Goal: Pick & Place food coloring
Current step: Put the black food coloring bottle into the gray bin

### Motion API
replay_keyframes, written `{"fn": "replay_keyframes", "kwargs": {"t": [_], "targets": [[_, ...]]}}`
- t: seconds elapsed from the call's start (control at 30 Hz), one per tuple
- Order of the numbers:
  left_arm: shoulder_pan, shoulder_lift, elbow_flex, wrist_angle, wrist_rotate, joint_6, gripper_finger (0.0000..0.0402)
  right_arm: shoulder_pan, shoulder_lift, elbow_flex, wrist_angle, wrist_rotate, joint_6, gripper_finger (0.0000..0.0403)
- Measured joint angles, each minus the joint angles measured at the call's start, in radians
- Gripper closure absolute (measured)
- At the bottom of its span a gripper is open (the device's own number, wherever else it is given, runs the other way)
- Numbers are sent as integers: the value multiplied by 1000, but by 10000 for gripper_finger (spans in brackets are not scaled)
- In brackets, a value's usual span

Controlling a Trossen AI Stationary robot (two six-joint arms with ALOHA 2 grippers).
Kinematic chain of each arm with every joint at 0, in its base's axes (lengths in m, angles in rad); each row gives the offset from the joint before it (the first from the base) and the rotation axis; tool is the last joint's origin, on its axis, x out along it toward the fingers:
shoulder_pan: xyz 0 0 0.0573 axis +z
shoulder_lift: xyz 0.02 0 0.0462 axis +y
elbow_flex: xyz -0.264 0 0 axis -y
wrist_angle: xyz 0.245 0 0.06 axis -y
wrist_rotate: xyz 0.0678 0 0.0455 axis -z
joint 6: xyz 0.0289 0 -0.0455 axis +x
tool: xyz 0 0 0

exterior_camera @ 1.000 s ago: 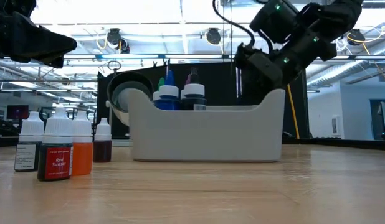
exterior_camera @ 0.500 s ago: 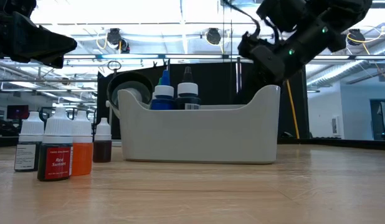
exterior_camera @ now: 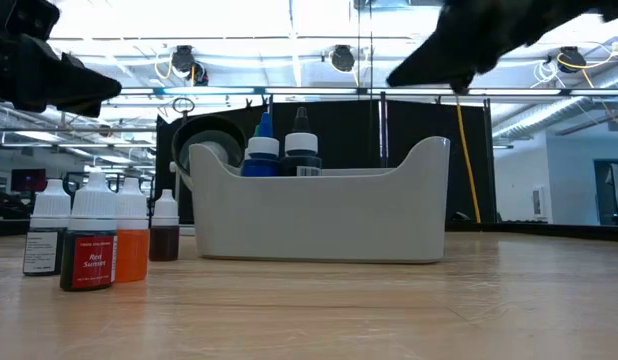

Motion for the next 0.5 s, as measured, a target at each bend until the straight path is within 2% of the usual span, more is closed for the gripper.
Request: {"fn": "replay_keyframes", "kwargs": {"t": [0.23,0.33,0.5], "targets": [[0,0,0,-19,12,-40,360,218,103,0,123,274,-23,403],[0,0,0,-43,66,-95,360,256,160,0,162,323,-52,403],[0,0,0,-69,120,-233,360,245,172,0,173,302,-68,403]]}}
